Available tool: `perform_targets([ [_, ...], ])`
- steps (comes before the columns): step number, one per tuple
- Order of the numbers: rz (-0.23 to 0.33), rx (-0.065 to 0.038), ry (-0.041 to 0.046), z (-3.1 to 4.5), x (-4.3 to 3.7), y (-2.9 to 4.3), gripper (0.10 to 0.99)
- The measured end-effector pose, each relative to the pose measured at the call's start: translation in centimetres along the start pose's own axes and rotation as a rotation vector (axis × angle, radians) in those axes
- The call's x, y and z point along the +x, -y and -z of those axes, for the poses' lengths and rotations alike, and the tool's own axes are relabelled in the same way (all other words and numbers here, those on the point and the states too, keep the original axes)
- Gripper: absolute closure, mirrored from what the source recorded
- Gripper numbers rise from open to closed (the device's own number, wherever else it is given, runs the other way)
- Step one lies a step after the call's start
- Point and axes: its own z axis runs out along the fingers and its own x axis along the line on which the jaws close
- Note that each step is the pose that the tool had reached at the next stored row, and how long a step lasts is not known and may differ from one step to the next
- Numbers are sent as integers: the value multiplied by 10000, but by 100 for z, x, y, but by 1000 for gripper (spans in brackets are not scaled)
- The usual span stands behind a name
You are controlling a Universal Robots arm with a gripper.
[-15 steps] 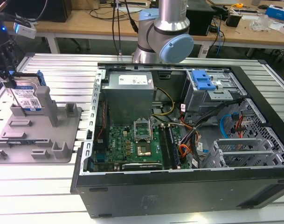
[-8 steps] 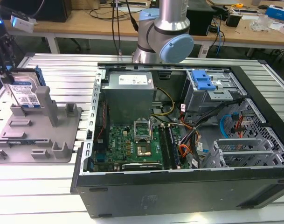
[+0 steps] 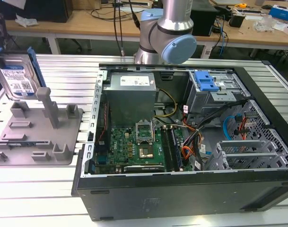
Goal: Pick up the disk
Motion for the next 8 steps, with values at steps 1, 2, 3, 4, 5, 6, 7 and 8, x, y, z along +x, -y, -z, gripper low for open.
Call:
perform_targets([
  [1, 0, 0, 1, 43, 1, -1, 722],
  [2, 0, 0, 0, 110, 3, -3, 722],
  [3, 0, -1, -1, 172, 4, -5, 722],
  [4, 0, 1, 0, 216, 6, -6, 722],
  [5, 0, 0, 0, 289, 7, -8, 722],
  [6, 0, 0, 0, 338, 9, -10, 722],
  [7, 0, 0, 0, 399, 10, -11, 722],
  [8, 0, -1, 0, 468, 12, -13, 722],
])
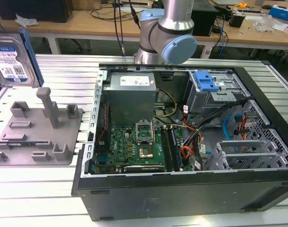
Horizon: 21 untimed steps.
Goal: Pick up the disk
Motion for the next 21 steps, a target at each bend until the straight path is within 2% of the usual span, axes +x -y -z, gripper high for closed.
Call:
perform_targets([
  [2, 0, 0, 0, 93, 3, -3, 722],
  [4, 0, 0, 0, 302, 10, -8, 722],
  [8, 0, 1, 1, 521, 20, -15, 722],
  [11, 1, 0, 0, 772, 37, -22, 722],
  [21, 0, 2, 0, 786, 38, -22, 722],
])
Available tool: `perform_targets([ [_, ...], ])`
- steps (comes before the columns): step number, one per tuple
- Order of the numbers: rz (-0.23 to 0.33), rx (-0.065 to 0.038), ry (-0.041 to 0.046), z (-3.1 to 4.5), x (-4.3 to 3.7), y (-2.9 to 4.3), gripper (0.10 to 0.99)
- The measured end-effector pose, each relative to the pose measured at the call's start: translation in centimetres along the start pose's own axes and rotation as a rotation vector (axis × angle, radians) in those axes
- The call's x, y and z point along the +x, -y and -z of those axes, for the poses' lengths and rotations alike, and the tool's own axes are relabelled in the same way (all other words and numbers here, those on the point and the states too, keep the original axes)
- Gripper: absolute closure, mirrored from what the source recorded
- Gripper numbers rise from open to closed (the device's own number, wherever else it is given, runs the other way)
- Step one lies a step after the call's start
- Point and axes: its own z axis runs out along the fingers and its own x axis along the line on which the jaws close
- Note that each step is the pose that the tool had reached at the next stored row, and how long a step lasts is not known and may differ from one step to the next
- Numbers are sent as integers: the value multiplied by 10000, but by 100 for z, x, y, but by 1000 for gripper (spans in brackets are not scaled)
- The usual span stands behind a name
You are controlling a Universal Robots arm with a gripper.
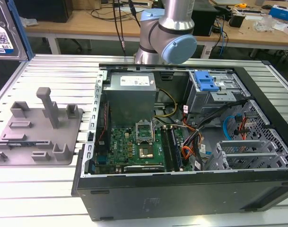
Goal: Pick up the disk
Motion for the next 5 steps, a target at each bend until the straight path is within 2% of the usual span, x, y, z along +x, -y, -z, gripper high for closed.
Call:
perform_targets([
  [5, 0, 1, 1, 0, 0, 0, 722],
])
